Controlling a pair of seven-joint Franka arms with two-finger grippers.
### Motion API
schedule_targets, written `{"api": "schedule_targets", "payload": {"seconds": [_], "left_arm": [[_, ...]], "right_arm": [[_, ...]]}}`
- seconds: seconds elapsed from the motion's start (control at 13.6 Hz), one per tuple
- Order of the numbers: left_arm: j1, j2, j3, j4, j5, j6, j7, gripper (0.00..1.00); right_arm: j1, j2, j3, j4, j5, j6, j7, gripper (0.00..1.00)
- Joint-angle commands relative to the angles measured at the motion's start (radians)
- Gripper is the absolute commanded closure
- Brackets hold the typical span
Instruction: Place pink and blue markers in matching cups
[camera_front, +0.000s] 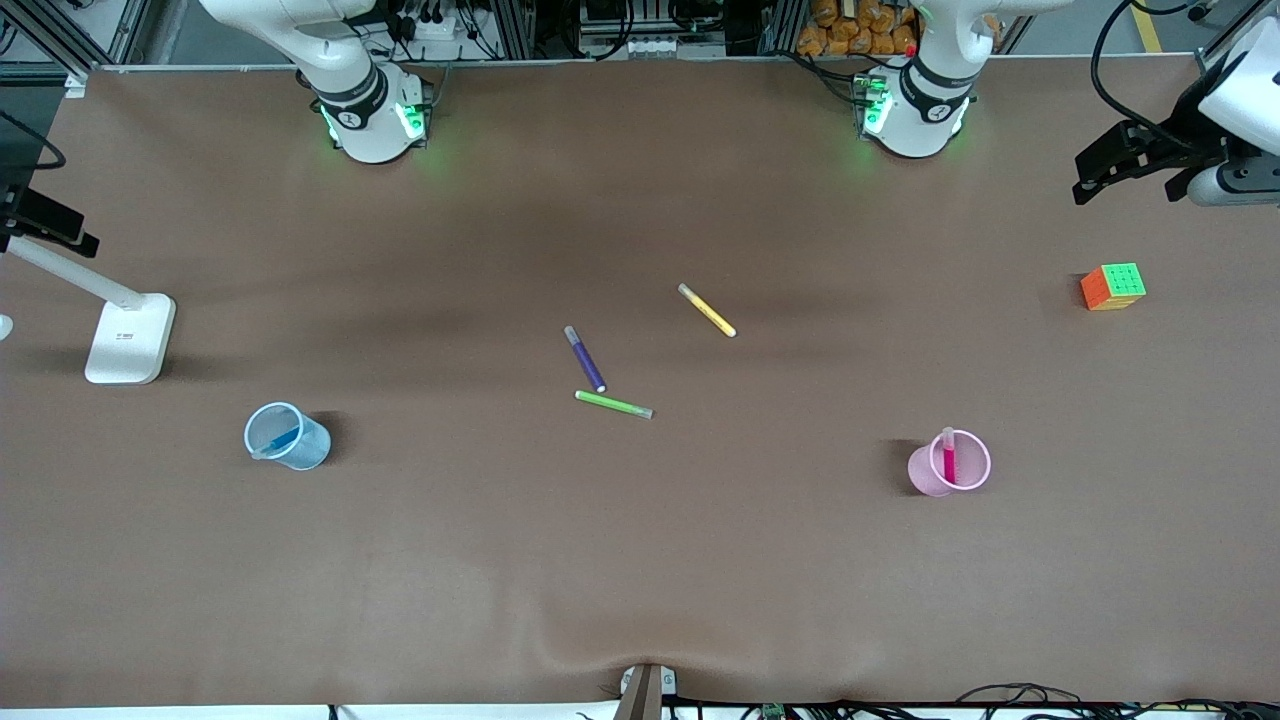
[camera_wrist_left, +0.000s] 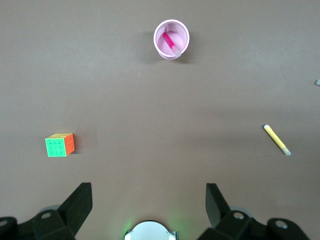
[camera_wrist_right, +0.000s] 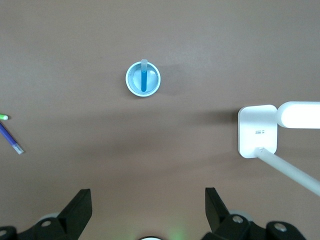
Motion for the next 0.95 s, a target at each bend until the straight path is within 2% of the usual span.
{"api": "schedule_targets", "payload": {"seconds": [0.0,0.37,0.88], "left_arm": [[0.008,0.008,0.000,0.030,-0.003,0.005,0.013,0.00],[0.005,0.032,-0.003,0.060,0.001,-0.005,0.012,0.00],[0.000,0.034,-0.003,0.059,-0.006,-0.012,-0.002,0.00]], "right_arm": [[0.005,-0.049,0.004,-0.070,-0.004,0.035,-0.014,0.00],[0.031,0.058,0.006,0.125,-0.027,-0.062,-0.021,0.00],[0.030,0.060,0.004,0.130,-0.032,-0.060,-0.021,0.00]]}}
